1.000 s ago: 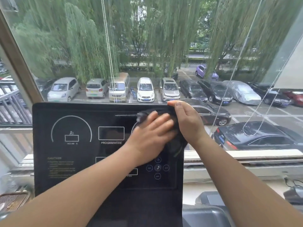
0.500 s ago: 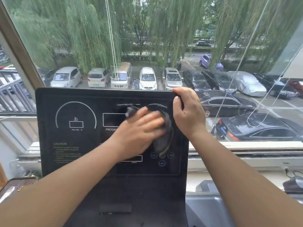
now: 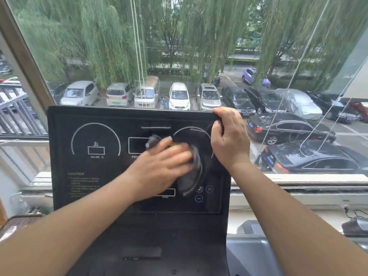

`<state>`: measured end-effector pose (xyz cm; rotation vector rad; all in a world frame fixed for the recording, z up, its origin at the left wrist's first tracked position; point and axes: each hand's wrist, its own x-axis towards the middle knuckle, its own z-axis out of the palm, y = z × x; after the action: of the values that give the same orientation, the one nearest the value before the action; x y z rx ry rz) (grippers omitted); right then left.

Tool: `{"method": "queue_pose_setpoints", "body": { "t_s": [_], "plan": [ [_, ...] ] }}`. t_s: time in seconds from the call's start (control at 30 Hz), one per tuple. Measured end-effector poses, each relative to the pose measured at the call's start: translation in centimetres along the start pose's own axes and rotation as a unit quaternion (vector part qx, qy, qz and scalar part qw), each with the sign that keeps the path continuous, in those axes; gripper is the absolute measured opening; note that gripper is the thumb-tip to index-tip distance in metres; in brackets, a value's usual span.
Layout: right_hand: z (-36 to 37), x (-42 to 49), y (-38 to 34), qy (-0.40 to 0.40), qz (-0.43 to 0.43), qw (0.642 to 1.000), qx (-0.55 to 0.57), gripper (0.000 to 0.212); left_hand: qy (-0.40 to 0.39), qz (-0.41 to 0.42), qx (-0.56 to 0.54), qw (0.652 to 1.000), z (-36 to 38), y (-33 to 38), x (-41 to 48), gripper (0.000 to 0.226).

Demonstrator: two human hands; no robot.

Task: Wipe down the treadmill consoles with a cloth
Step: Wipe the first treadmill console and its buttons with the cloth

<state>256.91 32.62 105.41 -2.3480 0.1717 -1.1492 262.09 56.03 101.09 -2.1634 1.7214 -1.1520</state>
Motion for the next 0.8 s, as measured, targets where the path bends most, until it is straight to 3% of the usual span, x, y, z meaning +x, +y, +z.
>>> {"method": "queue_pose_setpoints", "body": {
  "t_s": [0.13,0.2,0.27,0.33,0.43,0.5,0.6,0.7,0.8],
  "plan": [
    [0.1,-0.3,-0.3,-0.002,0.008,1.000,0.001,0.038,0.062,-0.256,-0.016,0.965,-0.3,-0.9,0.6,0.049],
    [0.2,-0.3,-0.4,-0.003,0.007,1.000,0.001,0.038,0.071,-0.309,-0.032,0.948,0.3,2.0,0.4,0.048],
    [0.1,-0.3,-0.4,-0.016,0.002,1.000,-0.008,0.041,0.058,-0.282,-0.050,0.956,1.1,4.8,-0.7,0.049],
    [-0.2,-0.4,-0.4,-0.044,-0.003,0.998,-0.034,0.044,0.032,-0.185,-0.045,0.981,1.8,6.6,-2.9,0.047],
    [-0.4,-0.5,-0.9,-0.079,-0.008,0.991,-0.110,0.046,-0.002,-0.070,-0.027,0.997,1.5,5.7,-5.0,0.044],
    [-0.4,-0.4,-1.6,-0.088,-0.002,0.984,-0.157,0.048,-0.013,-0.044,-0.013,0.999,0.9,3.7,-5.1,0.045],
    [-0.2,0.2,-3.2,-0.094,-0.025,0.976,-0.194,0.056,0.013,-0.169,-0.004,0.985,-0.1,-0.8,-5.5,0.049],
    [0.8,0.2,-5.1,-0.099,-0.143,0.965,-0.196,0.060,0.033,-0.357,-0.027,0.933,-1.0,-2.9,-6.3,0.055],
    [2.6,0.0,-6.9,-0.132,-0.205,0.950,-0.195,0.064,0.055,-0.427,-0.038,0.902,-0.2,-0.2,-6.4,0.056]
  ]
}}
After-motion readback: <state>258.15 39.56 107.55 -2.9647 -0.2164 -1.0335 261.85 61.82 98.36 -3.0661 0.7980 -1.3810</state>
